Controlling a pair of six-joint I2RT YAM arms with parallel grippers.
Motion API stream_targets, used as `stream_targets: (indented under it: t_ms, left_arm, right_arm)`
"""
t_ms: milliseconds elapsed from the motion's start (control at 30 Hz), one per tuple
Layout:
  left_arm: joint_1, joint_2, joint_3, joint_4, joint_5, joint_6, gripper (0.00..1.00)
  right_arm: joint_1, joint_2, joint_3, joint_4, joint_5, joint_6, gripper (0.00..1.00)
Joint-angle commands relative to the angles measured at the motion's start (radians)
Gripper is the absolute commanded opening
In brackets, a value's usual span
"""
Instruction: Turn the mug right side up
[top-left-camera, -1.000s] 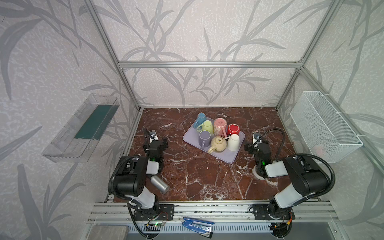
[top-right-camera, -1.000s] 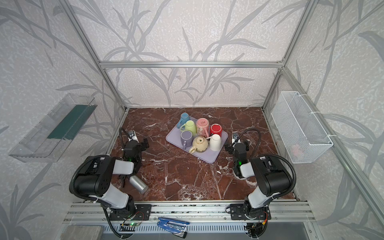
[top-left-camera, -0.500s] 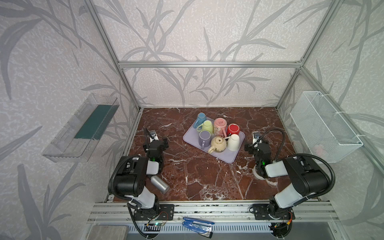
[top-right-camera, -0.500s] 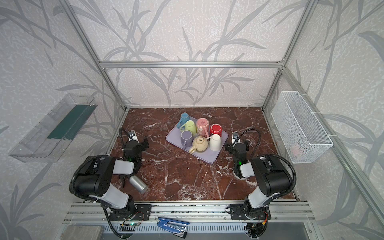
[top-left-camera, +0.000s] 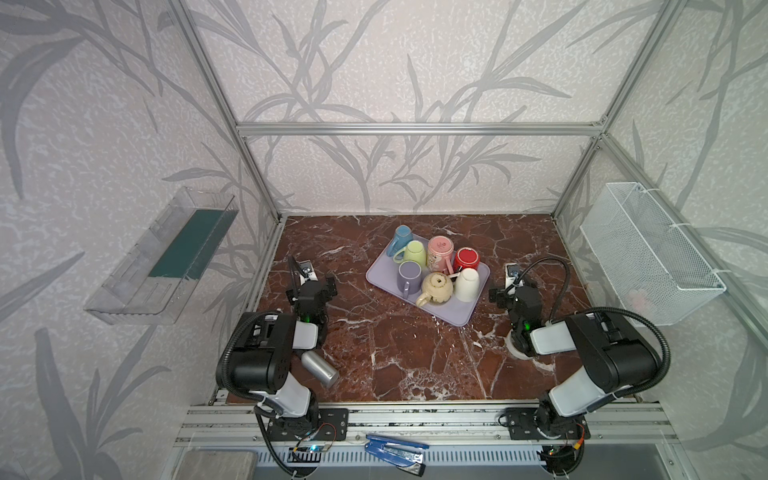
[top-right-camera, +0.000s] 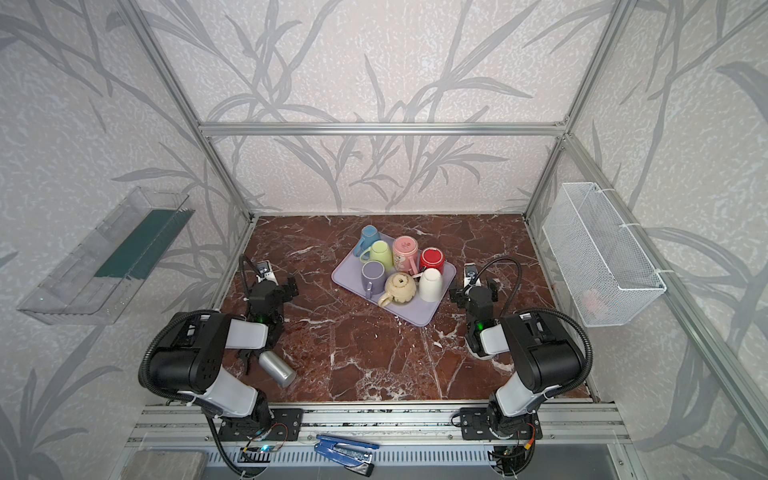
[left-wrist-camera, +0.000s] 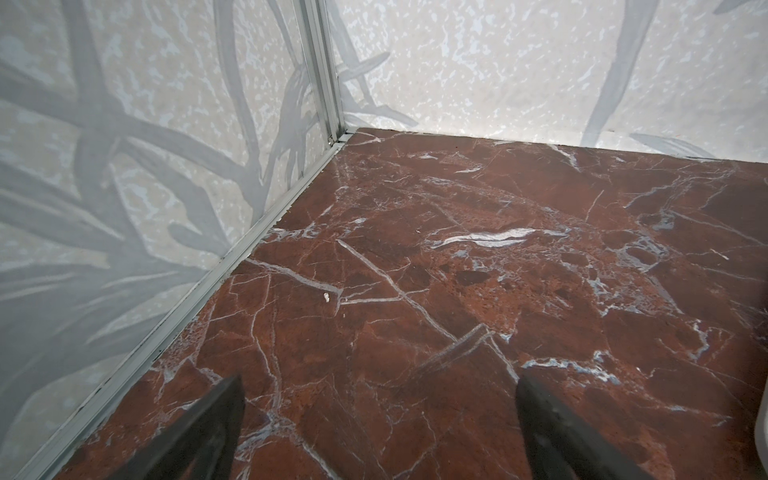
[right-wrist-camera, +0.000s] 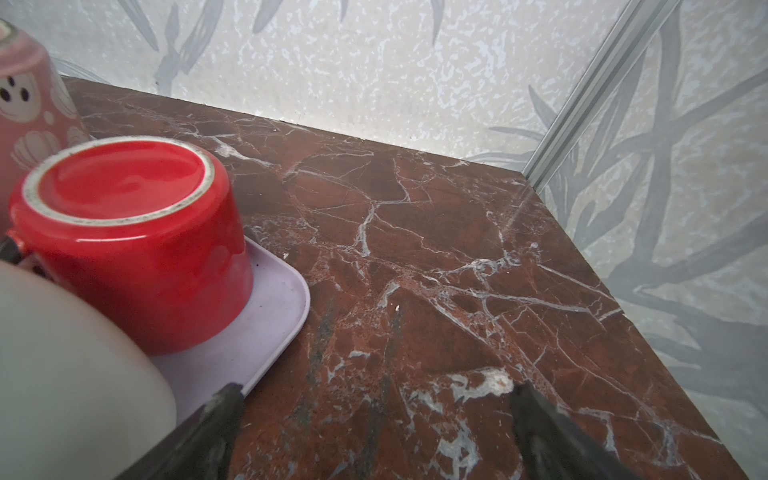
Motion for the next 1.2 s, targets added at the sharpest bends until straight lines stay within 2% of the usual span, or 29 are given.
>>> stream_targets:
  t_ms: [0, 233, 333, 500, 567, 700, 800, 900, 967, 1067, 1167]
  left_arm:
    - [-0.004, -0.007, -0.010, 0.024, -0.009, 0.015, 0.99]
    - [-0.004, -0.007, -0.010, 0.025, -0.010, 0.015, 0.99]
    - [0.006, -0.011, -0.001, 0.003, 0.011, 0.005, 0.99]
    - [0.011, -0.013, -0.002, 0.005, 0.018, 0.007, 0.99]
    - [0.012, -0.071, 0.035, -0.119, 0.016, 0.000, 0.99]
    - [0.013, -0.162, 0.175, -0.433, 0.016, 0.002, 0.99]
    - [0.012, -0.224, 0.242, -0.547, 0.053, -0.011, 0.98]
    - [0.002, -0.270, 0.369, -0.767, 0.120, -0.041, 0.93]
    - [-0.003, -0.288, 0.447, -0.903, 0.213, -0.035, 0.90]
    - [-0.025, -0.284, 0.551, -1.079, 0.306, -0.065, 0.82]
    - [-0.055, -0.241, 0.652, -1.208, 0.328, -0.071, 0.74]
  right_arm:
    - [-0.005, -0.001, 0.010, 0.016, -0.004, 0.010, 0.99]
    - [-0.009, -0.001, 0.011, 0.014, -0.008, 0.012, 0.99]
    - [-0.050, -0.016, 0.038, -0.064, -0.087, 0.045, 0.99]
    - [-0.048, -0.019, 0.035, -0.055, -0.085, 0.039, 0.99]
    - [-0.034, -0.075, 0.050, -0.125, -0.056, 0.033, 0.99]
    - [-0.026, -0.275, 0.193, -0.574, 0.020, 0.113, 0.99]
    - [-0.025, -0.384, 0.234, -0.716, -0.028, 0.161, 0.99]
    - [-0.020, -0.463, 0.282, -0.877, -0.065, 0.233, 0.99]
    - [-0.019, -0.489, 0.315, -0.973, -0.091, 0.292, 1.00]
    - [-0.019, -0.503, 0.356, -1.094, -0.124, 0.393, 0.95]
    - [-0.022, -0.505, 0.359, -1.127, -0.180, 0.472, 0.89]
